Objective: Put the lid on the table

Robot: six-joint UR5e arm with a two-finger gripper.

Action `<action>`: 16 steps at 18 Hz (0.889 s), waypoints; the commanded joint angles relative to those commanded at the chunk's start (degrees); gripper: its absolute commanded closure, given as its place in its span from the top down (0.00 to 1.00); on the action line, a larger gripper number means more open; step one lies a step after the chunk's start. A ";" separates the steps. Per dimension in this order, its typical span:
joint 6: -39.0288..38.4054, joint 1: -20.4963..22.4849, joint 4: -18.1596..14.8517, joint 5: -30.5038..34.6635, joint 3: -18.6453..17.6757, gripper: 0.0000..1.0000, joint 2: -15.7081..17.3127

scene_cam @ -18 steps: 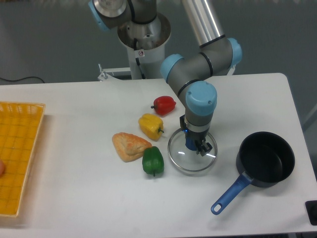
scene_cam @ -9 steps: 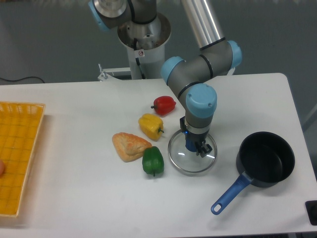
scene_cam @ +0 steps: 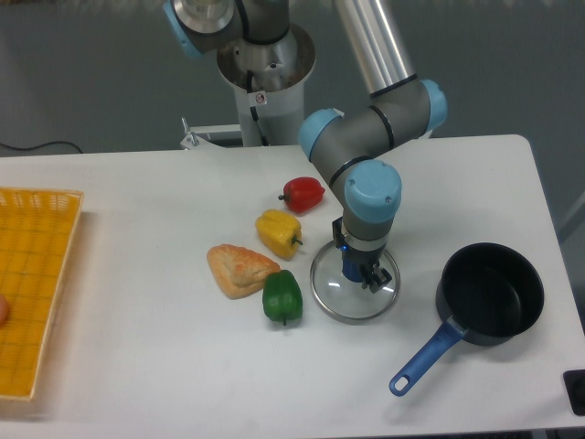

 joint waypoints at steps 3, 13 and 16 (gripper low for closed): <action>0.00 0.00 0.00 0.00 0.00 0.64 0.00; 0.00 0.00 0.00 0.00 -0.09 0.64 -0.18; 0.00 0.00 0.00 0.00 -0.09 0.64 -0.26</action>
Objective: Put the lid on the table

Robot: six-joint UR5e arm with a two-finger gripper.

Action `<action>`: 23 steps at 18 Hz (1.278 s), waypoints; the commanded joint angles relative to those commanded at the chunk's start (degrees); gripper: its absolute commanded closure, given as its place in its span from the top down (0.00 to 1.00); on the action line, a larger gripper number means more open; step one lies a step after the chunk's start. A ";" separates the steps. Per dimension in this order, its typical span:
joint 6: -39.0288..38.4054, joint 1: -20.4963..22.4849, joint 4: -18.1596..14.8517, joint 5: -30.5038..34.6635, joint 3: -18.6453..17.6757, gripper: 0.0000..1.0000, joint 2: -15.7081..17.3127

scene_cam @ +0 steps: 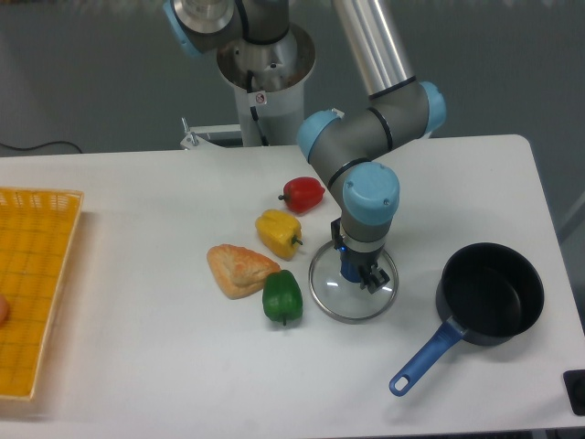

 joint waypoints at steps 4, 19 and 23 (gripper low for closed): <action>-0.09 -0.09 0.09 0.00 0.00 0.64 -0.18; 0.09 0.00 0.00 0.00 0.09 0.99 0.17; 0.09 -0.09 -0.09 0.09 0.09 0.99 0.61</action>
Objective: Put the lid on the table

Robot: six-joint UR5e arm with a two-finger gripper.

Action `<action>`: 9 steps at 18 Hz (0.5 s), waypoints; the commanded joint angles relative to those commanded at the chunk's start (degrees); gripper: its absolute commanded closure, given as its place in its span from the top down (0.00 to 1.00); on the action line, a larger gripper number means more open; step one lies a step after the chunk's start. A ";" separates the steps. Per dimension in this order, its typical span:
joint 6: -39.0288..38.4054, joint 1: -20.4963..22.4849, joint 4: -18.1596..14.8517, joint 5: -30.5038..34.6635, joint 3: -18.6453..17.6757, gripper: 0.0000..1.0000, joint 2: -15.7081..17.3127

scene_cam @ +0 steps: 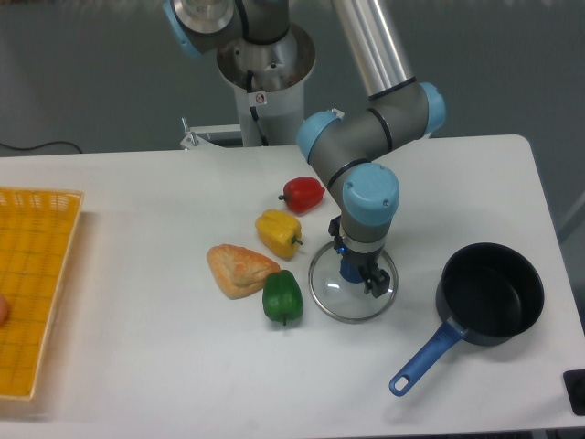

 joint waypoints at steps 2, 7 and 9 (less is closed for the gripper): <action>0.00 0.00 -0.09 0.09 0.17 1.00 0.70; 0.09 -0.17 -3.85 0.09 0.79 1.00 3.95; 0.09 -0.44 -7.63 0.09 2.54 1.00 5.09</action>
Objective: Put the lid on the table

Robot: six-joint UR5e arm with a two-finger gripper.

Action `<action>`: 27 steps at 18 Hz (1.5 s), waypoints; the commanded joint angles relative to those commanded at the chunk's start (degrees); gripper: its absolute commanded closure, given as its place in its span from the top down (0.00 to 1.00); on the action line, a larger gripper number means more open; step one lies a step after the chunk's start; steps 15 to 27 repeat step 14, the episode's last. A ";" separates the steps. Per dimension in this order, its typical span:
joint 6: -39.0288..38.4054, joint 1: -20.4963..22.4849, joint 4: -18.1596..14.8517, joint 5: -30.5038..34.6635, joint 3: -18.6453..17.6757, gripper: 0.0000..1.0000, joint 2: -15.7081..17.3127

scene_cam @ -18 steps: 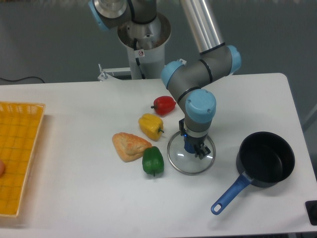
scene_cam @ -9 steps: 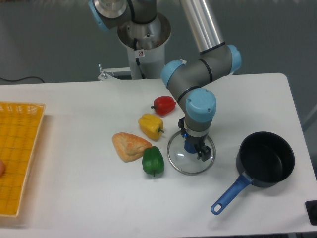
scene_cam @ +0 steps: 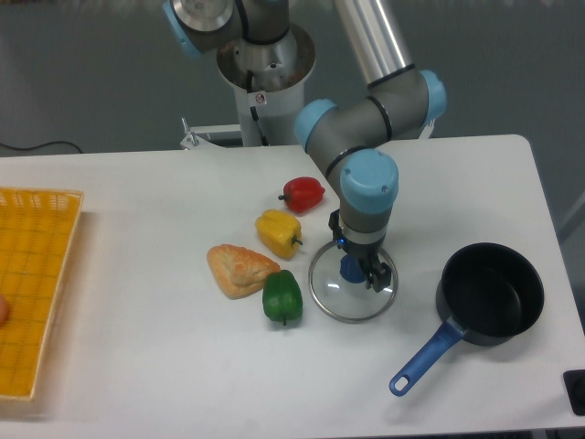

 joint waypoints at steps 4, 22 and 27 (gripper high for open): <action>0.00 -0.71 -7.39 0.09 3.87 1.00 2.02; -0.18 -1.41 -11.44 0.00 5.81 1.00 3.79; -0.18 -1.41 -11.44 0.00 5.81 1.00 3.79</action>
